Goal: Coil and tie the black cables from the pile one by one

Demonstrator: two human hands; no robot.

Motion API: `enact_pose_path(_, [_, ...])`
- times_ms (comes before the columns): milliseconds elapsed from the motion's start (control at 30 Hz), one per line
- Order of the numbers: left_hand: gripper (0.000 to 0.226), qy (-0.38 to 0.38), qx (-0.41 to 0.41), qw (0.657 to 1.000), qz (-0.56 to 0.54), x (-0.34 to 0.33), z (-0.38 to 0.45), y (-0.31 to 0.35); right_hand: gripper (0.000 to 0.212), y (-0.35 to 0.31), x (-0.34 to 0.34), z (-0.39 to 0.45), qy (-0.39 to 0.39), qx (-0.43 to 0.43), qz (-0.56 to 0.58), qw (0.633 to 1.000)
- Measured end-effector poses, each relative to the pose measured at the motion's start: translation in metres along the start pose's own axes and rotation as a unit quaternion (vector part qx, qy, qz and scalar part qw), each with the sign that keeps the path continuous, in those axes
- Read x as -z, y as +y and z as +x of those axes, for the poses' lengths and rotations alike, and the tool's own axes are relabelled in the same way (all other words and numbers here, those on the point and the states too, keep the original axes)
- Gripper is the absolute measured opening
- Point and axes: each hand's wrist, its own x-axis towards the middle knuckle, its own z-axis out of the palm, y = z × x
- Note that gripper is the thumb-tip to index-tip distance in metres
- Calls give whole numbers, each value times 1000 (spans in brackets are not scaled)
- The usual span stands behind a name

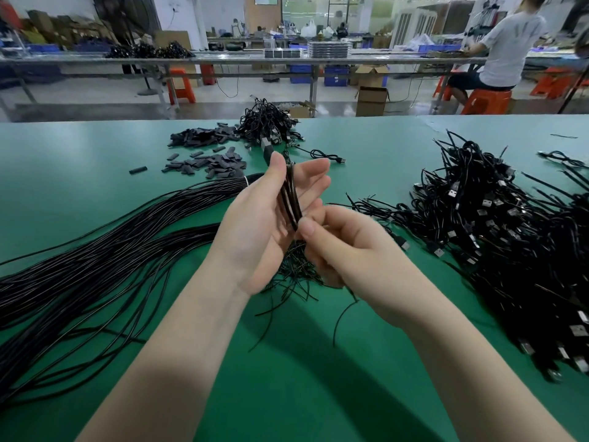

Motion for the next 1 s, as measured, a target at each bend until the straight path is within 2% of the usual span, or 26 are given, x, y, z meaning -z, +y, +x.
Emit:
enact_pose_path(167, [47,-8,17,1000,-7,1,-1,6,26,2,8,2,46,-11,-37,998])
enact_pose_path(267, [45,-15,1,1000,4,2,-2,8,31,1,11,3,76,-23,-68,995])
enact_pose_path(367, [36,-30,-16,999,9,-2,-5,6,35,1,11,1,51,-44,-85,994])
enact_pose_path(500, [27,-18,-15,1000,-2,-9,-5,-3,22,2,7,1,32,-21,-44,998])
enact_pose_path(633, [28,-44,33,997,-62,-11,-5,-11,19,7,3,3,35,25,-59,997])
enact_pose_path(767, [28,-60,104,990,-74,-3,0,-13,16,17,5,6,60,9,-148,987])
enact_pose_path(833, [30,-39,128,990,41,6,2,-12,17,22,7,7,77,-7,-193,978])
enact_pose_path(867, [32,-20,133,980,150,11,2,-10,17,25,9,7,80,-18,-229,970])
enact_pose_path(933, [37,23,102,915,390,20,3,-8,23,30,13,9,80,-46,-303,949])
enact_pose_path(1000, [39,77,6,810,581,28,4,-8,30,34,20,10,81,-94,-299,946])
